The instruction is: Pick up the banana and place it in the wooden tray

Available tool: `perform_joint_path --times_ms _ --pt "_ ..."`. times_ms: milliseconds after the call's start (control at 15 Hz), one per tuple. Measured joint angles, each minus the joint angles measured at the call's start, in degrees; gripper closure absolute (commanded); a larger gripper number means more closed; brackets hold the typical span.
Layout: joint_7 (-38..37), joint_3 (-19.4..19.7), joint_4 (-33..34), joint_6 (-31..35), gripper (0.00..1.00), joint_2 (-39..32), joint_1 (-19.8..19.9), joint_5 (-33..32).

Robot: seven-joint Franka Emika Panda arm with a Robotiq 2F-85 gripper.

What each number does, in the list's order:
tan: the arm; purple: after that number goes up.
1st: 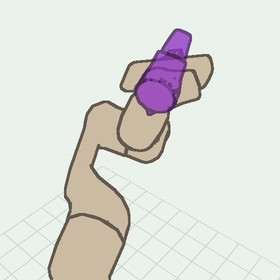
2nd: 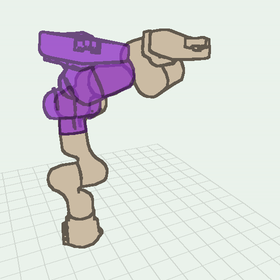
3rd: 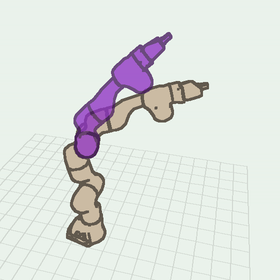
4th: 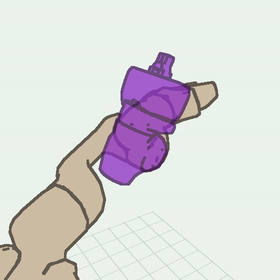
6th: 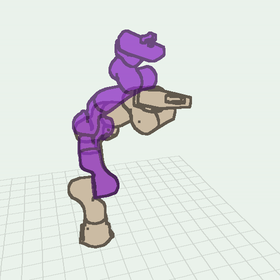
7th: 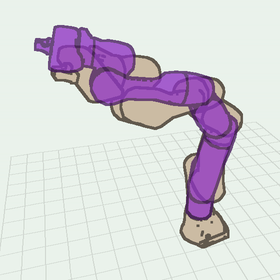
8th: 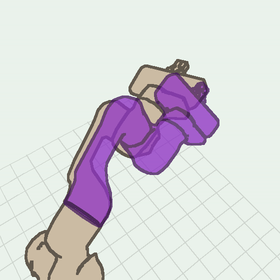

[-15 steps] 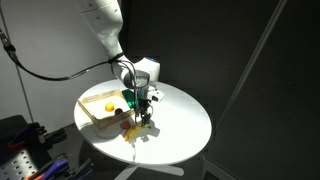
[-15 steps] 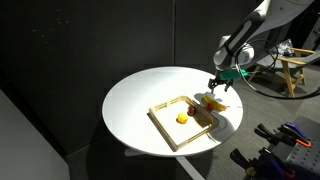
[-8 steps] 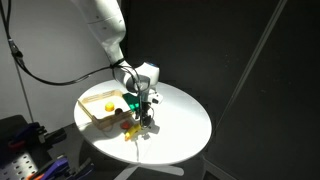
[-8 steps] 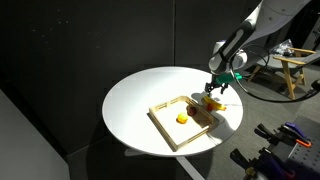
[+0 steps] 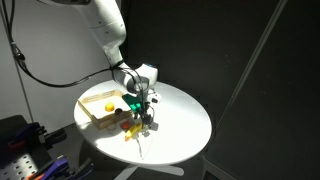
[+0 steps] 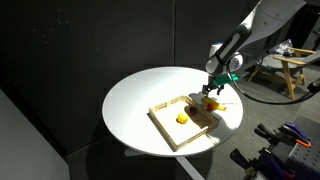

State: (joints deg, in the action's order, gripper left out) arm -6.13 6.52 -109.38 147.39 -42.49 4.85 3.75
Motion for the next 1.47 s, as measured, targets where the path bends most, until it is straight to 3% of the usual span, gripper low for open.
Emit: perform_joint_path --times_ms 800,867,1000,1400,1467 --pt "0.91 0.24 2.67 0.0 0.0 -3.46 -0.02 -1.56" --pt "0.91 0.3 2.86 0.0 0.25 -3.75 -0.02 -1.62" --pt "0.91 0.45 3.11 0.0 0.34 -4.23 -0.02 -1.76" --pt "0.56 1.71 3.68 -1.02 0.84 -4.94 -0.72 -1.81" --pt "0.41 2.18 3.85 -1.36 0.84 -4.93 -1.04 -1.85"
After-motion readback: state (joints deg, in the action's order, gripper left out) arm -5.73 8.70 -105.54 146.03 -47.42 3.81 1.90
